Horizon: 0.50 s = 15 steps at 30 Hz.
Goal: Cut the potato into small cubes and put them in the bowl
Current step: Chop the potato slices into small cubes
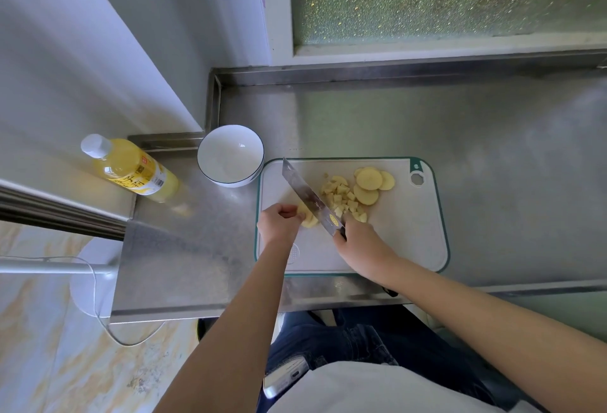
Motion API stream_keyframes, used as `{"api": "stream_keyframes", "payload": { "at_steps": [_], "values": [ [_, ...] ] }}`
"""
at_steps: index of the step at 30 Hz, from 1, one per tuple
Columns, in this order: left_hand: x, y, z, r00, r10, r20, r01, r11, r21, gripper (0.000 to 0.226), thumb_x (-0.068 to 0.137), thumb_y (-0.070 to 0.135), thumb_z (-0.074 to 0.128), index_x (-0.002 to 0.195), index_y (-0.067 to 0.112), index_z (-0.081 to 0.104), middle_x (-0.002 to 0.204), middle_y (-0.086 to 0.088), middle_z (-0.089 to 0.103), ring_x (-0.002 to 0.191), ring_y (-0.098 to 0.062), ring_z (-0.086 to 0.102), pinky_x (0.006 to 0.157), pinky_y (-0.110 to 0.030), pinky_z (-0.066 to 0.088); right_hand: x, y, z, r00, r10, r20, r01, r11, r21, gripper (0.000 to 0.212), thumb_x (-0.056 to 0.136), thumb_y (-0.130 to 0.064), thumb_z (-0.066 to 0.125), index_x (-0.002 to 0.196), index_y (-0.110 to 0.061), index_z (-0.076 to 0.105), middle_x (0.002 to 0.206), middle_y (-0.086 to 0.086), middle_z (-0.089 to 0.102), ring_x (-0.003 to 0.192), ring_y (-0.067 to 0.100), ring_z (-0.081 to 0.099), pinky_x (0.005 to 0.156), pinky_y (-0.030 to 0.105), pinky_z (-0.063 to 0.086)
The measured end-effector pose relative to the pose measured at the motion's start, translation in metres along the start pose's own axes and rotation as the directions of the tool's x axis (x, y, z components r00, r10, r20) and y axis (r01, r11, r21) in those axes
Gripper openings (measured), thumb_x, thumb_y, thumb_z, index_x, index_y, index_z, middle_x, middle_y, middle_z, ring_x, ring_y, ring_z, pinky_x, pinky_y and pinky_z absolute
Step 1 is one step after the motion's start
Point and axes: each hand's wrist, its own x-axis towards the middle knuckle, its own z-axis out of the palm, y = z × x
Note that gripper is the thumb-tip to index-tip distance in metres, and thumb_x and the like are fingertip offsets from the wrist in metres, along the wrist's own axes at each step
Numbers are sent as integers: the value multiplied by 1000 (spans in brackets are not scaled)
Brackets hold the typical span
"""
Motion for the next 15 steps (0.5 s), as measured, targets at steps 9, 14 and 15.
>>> {"api": "stream_keyframes", "payload": {
  "at_steps": [9, 14, 15],
  "values": [
    [0, 0, 0, 1000, -4, -11, 4, 1000, 7, 15, 74, 6, 74, 88, 10, 70, 79, 0, 65, 78, -19, 62, 72, -22, 47, -6, -3, 3, 999, -1, 36, 2, 1000, -31, 8, 96, -16, 36, 92, -10, 38, 65, -3, 36, 70, 23, 44, 56, 28, 31],
    [0, 0, 0, 1000, -12, -17, 12, 1000, 7, 16, 74, 6, 75, 89, 9, 71, 81, -2, 67, 78, -19, 63, 72, -22, 46, -4, -7, 6, 999, 23, 40, -21, 999, -36, 8, 97, -16, 36, 91, -12, 33, 66, -5, 31, 55, 10, 34, 47, 20, 19],
    [1, 0, 0, 1000, -18, -19, 18, 1000, 3, 16, 73, 6, 75, 89, 9, 71, 81, -2, 67, 78, -20, 63, 72, -22, 47, -4, -8, 5, 998, 28, 50, -26, 999, -33, 8, 98, -16, 35, 91, -12, 33, 66, -5, 31, 54, 8, 33, 47, 20, 20]
  ]
}}
